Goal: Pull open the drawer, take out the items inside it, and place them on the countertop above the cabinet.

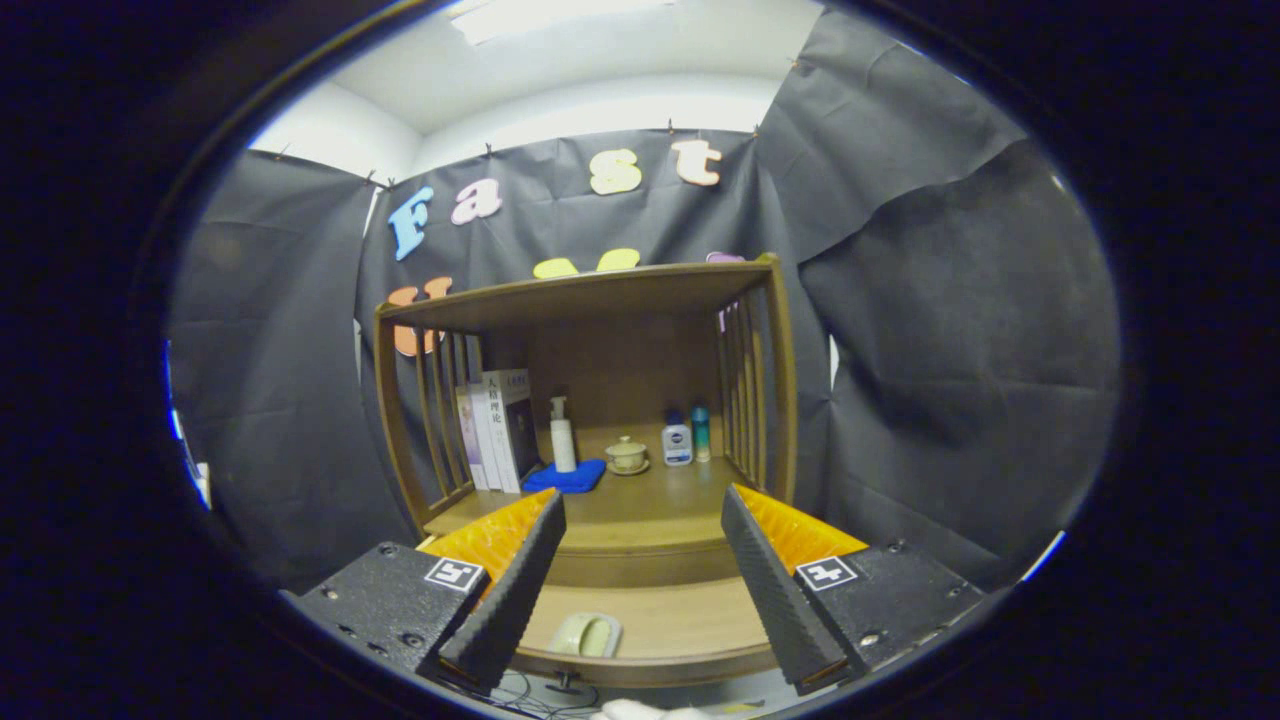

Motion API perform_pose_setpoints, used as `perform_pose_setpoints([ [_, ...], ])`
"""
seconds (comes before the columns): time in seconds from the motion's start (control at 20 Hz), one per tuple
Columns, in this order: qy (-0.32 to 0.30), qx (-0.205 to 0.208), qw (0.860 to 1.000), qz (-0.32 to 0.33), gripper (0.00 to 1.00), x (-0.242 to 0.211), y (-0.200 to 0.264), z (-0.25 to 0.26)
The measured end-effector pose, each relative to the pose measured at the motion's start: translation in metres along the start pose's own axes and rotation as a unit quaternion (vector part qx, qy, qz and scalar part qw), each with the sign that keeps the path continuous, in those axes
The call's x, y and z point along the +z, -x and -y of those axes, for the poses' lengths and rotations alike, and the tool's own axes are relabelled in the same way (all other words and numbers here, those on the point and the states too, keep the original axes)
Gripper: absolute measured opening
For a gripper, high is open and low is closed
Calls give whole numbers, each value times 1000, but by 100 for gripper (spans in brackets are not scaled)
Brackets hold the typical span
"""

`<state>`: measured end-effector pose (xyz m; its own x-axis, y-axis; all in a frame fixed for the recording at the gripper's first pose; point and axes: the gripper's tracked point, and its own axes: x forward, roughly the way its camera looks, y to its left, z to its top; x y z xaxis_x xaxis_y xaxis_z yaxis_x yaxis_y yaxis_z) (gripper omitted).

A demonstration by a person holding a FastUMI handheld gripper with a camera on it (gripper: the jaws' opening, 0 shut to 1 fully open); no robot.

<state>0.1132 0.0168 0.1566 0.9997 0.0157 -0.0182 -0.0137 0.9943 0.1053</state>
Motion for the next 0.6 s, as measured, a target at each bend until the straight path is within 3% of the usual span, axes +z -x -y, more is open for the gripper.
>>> perform_pose_setpoints([
  [0.2, 11, 10, 996, -89, 98, -10, -56, -29],
  [0.35, 7, 25, 981, -192, 99, -43, -86, -53],
  [0.6, 27, 14, 938, -344, 98, -121, -113, -65],
])
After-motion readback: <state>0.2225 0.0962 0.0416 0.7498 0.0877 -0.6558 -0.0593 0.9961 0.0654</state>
